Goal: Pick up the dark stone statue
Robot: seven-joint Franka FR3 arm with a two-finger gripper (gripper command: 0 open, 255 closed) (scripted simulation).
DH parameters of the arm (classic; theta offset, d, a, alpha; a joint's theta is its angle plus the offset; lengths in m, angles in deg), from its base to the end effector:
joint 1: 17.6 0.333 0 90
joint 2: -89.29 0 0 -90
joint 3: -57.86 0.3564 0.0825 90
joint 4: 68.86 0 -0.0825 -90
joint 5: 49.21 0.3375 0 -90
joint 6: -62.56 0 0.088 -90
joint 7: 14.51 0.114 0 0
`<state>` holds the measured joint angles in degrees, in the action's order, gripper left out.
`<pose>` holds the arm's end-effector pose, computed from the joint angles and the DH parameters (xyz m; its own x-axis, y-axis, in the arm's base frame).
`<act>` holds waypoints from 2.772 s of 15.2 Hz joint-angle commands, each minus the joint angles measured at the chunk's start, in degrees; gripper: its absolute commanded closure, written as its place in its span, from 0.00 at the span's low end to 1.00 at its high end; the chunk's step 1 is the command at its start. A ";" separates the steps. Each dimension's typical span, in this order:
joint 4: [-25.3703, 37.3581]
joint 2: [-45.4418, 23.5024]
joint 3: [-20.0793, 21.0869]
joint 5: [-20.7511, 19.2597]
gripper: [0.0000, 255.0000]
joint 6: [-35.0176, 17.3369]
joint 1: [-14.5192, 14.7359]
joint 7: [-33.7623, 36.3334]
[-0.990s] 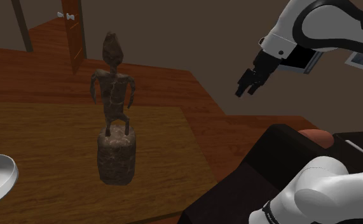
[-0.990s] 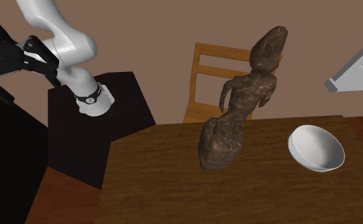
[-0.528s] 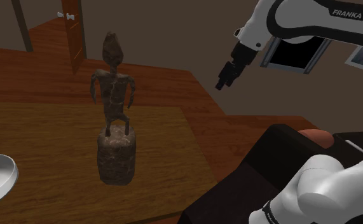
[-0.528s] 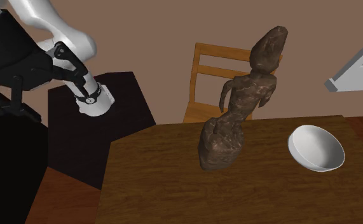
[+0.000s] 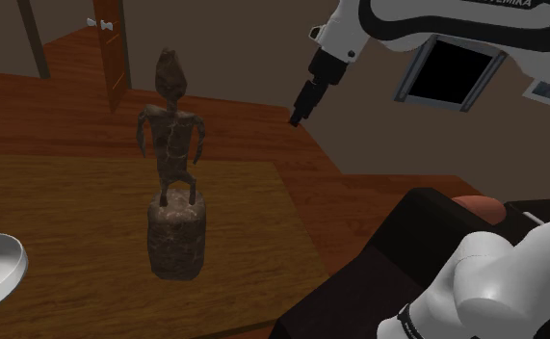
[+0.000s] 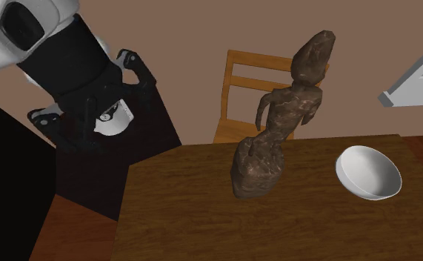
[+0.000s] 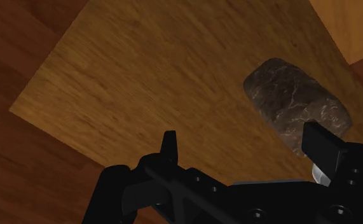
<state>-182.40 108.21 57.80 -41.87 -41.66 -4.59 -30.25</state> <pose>0.3984 0.1032 0.6549 0.8739 0.4460 0.1932 0.4669 -0.8809 -0.0782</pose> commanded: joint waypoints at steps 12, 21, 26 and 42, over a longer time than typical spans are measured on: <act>20.62 -17.61 5.73 3.61 0.00 1.02 7.74 -12.48; 27.56 -24.11 9.00 3.98 0.00 0.72 10.97 -17.72; 23.05 -23.34 9.01 4.30 0.00 -2.95 10.96 -18.49; 28.00 -24.20 9.00 3.95 1.00 1.07 10.97 -17.65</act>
<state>-156.02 84.33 66.80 -37.82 -41.56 6.38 -48.12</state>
